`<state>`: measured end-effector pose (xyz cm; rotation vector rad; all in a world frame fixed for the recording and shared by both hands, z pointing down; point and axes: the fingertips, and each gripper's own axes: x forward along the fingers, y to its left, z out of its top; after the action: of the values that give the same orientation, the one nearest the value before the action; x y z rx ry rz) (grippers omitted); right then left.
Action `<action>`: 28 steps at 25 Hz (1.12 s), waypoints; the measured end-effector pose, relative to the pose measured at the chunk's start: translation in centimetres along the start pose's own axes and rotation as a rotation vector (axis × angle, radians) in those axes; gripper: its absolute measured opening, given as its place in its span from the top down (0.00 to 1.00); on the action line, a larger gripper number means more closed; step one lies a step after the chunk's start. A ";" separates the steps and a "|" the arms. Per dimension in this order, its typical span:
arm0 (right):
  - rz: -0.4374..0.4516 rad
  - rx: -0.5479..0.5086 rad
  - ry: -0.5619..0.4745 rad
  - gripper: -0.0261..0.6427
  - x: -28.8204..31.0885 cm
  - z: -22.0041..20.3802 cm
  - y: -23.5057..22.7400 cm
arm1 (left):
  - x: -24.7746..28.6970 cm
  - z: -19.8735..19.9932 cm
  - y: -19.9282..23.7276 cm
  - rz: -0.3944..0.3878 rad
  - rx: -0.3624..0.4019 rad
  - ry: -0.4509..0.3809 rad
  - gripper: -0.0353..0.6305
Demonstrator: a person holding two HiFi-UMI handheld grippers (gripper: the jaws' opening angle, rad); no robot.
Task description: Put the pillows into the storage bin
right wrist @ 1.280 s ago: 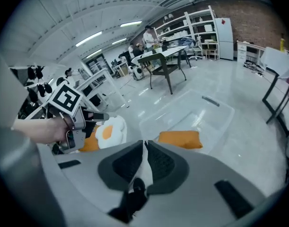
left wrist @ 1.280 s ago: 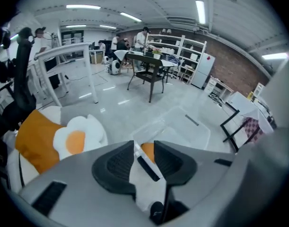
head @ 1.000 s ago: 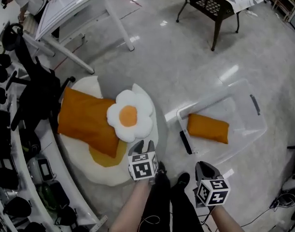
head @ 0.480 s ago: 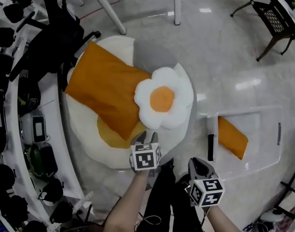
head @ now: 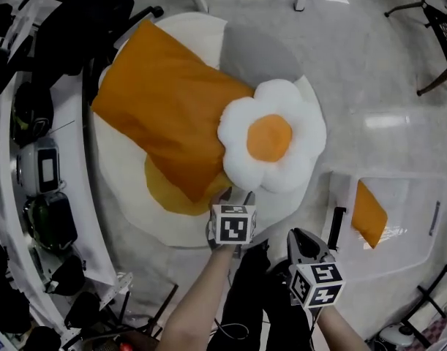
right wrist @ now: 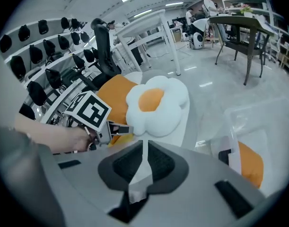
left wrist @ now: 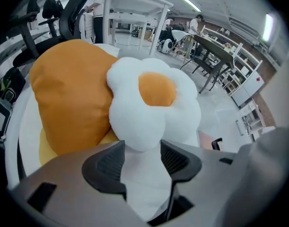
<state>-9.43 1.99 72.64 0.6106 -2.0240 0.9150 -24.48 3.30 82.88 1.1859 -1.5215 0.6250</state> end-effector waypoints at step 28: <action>-0.064 0.070 -0.059 0.92 -3.6 2.0 -1.1 | -2.7 3.1 -2.3 -0.011 0.172 0.045 0.88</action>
<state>-7.67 0.08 69.19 0.7448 -2.0198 0.9429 -23.76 0.78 78.99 1.2999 -1.4456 0.7827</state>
